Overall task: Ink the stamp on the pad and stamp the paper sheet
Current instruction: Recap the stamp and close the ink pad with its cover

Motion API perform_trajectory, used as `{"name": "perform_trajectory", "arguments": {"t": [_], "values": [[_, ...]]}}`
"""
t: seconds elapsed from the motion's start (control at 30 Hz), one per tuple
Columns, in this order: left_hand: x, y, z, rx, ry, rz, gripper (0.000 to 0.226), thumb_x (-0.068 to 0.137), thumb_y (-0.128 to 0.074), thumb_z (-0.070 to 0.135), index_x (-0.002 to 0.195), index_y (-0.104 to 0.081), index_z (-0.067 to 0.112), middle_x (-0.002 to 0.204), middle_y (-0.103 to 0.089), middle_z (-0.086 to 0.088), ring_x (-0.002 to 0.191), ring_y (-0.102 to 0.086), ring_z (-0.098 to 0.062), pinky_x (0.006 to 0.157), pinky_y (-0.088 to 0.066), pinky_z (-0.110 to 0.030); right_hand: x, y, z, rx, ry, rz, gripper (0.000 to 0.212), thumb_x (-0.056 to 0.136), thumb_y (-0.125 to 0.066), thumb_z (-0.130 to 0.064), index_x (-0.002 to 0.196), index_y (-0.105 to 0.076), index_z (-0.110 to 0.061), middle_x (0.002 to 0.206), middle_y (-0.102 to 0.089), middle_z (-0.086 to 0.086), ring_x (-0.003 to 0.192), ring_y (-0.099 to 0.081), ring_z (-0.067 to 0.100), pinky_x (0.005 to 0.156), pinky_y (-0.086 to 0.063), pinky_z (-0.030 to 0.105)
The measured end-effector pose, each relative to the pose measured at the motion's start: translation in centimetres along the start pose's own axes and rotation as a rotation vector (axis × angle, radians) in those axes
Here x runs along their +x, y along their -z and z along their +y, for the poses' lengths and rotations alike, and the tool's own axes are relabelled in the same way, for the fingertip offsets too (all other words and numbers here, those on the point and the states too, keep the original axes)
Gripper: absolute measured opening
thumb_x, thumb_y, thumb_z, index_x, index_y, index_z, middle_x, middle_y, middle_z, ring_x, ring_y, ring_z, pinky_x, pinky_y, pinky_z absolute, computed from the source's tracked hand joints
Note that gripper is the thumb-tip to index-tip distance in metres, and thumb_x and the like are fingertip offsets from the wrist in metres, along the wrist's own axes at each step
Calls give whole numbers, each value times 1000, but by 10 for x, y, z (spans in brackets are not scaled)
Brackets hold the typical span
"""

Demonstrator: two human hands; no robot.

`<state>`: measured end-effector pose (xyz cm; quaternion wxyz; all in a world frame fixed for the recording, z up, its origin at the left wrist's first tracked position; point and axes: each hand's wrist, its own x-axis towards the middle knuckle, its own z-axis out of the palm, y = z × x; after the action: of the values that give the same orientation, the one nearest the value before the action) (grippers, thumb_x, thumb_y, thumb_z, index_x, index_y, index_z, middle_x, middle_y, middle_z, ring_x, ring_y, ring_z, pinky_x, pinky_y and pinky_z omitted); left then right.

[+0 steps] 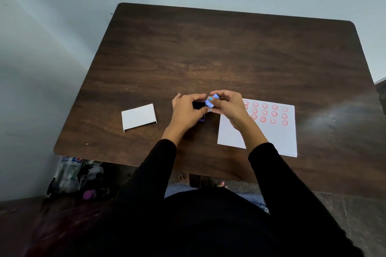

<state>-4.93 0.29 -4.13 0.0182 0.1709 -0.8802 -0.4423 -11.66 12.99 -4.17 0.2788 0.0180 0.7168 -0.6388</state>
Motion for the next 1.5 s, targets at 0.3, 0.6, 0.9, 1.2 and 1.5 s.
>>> {"name": "perform_trajectory", "arguments": {"t": [0.3,0.6,0.9,1.2,1.5], "values": [[-2,17,-6,9,90,53,48,79,-65,6,125,-58,20,121,-66,2,120,-55,-14,114,-29,-45,-12,2,6,-640,261,48,18,78,-70,-11,95,-69,-15,99,-71,6,82,-58,11,64,-41,15],[-8,16,-6,46,102,70,43,81,-66,12,122,-60,24,118,-68,3,119,-54,-13,115,-21,-47,-22,6,5,-816,271,19,25,79,-65,-5,104,-68,-11,108,-69,11,99,-62,24,81,-44,24],[-11,15,-9,83,88,97,40,82,-64,14,120,-61,27,115,-69,3,117,-54,-15,115,-19,-49,-25,8,7,-782,273,95,24,79,-65,-4,102,-69,-13,110,-70,9,99,-61,20,80,-42,21],[-16,23,-11,13,89,161,37,87,-60,19,123,-58,21,125,-63,0,120,-53,-18,113,-27,-48,-28,8,7,-700,290,113,31,76,-68,-3,105,-67,-15,114,-68,5,106,-59,18,80,-39,20],[-34,49,-31,-113,318,530,48,100,-35,34,141,-36,8,148,-40,-11,142,-27,-25,119,-14,-46,-21,-54,-14,-636,470,182,32,95,-48,-21,124,-54,-9,128,-60,10,120,-53,24,100,-38,30]]}}
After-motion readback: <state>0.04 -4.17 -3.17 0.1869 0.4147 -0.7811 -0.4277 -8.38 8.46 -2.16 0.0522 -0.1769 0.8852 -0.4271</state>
